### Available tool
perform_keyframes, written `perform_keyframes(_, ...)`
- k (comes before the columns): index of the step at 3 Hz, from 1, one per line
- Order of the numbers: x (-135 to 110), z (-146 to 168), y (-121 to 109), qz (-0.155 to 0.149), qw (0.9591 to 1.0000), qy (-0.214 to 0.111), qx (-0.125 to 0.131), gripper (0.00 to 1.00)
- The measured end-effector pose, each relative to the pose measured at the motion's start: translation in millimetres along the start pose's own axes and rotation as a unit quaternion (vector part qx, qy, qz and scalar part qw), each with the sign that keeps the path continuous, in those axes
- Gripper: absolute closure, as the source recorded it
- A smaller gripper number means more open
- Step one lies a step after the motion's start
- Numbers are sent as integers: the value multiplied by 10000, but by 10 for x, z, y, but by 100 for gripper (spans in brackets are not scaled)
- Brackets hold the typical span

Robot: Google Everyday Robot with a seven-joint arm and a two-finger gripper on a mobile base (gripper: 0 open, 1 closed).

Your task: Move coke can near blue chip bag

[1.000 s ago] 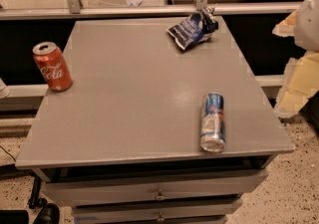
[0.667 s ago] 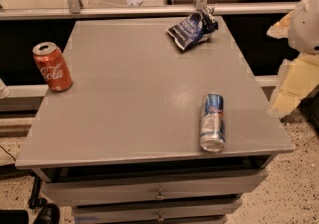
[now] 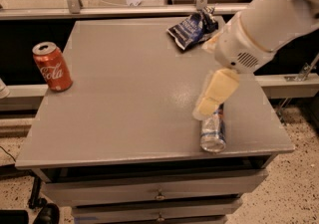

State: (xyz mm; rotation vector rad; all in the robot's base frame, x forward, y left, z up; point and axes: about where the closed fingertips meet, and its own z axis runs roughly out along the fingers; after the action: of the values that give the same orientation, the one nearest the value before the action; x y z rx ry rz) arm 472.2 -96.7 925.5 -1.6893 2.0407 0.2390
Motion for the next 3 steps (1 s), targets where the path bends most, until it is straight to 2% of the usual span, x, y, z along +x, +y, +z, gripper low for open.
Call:
perform_keyframes(1, -639, 569, 133, 28, 9957, -880, -296, 0)
perform_keyframes(2, -1333, 914, 201, 282, 9829, -1755, -490, 0)
perform_keyframes(3, -1448, 893, 139, 318, 9802, -1922, -344, 0)
